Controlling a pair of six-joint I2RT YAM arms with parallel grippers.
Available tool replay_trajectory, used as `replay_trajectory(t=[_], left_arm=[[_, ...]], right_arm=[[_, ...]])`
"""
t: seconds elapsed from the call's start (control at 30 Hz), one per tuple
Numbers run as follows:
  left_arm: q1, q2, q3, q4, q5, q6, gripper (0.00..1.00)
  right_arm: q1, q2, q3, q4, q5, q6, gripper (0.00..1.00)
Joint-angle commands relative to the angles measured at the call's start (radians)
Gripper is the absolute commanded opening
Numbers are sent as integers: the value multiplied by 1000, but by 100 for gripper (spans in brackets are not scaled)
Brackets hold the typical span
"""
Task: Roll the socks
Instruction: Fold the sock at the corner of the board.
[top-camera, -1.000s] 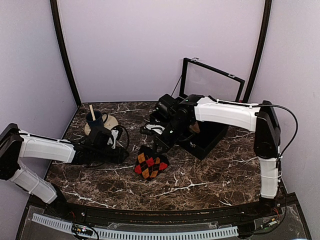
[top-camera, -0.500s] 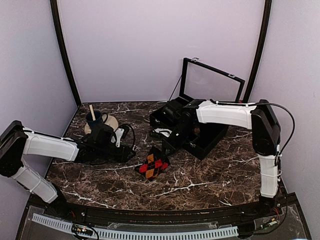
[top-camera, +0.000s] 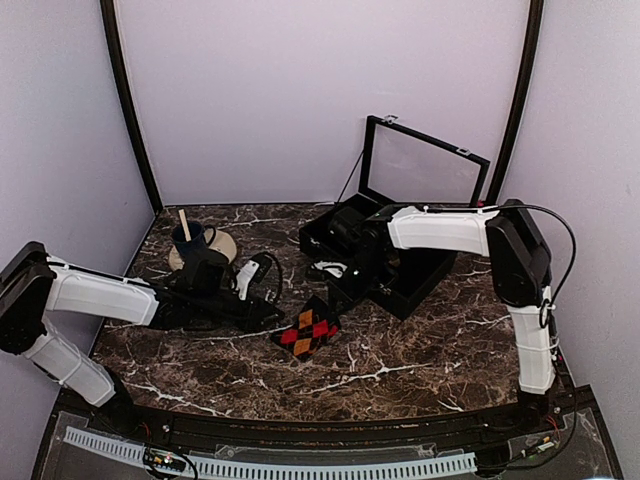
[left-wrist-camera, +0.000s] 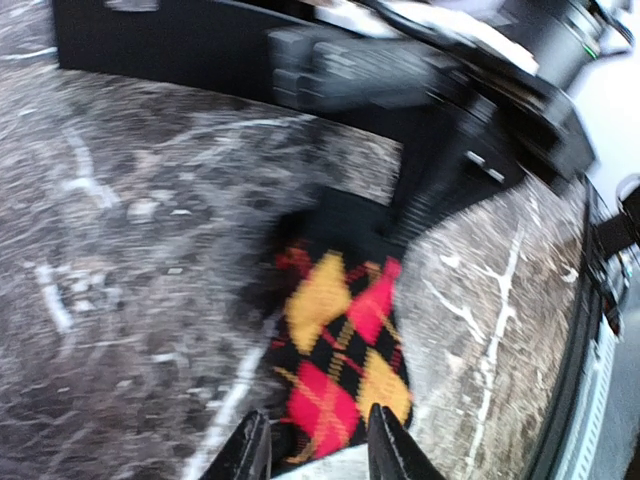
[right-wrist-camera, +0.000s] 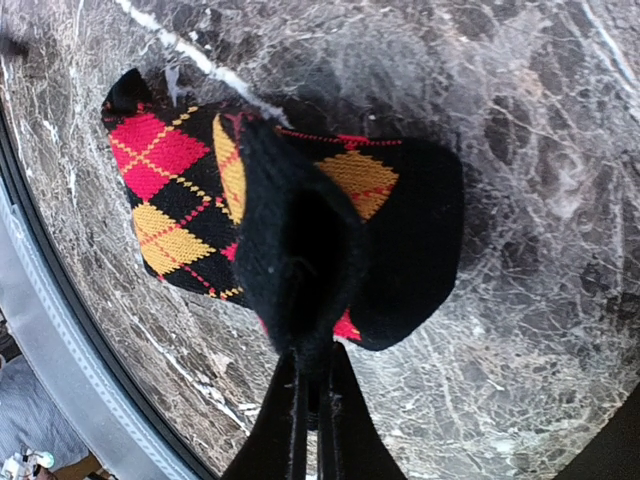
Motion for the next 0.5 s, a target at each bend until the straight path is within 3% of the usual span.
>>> replay_trajectory(t=[0.0, 0.47], left_arm=[[-48, -14, 6, 3, 52, 69, 36], [-128, 105, 68, -108, -65, 146, 36]], right_arm=[[-18, 7, 5, 32, 18, 13, 1], [-38, 51, 21, 21, 73, 41, 4]])
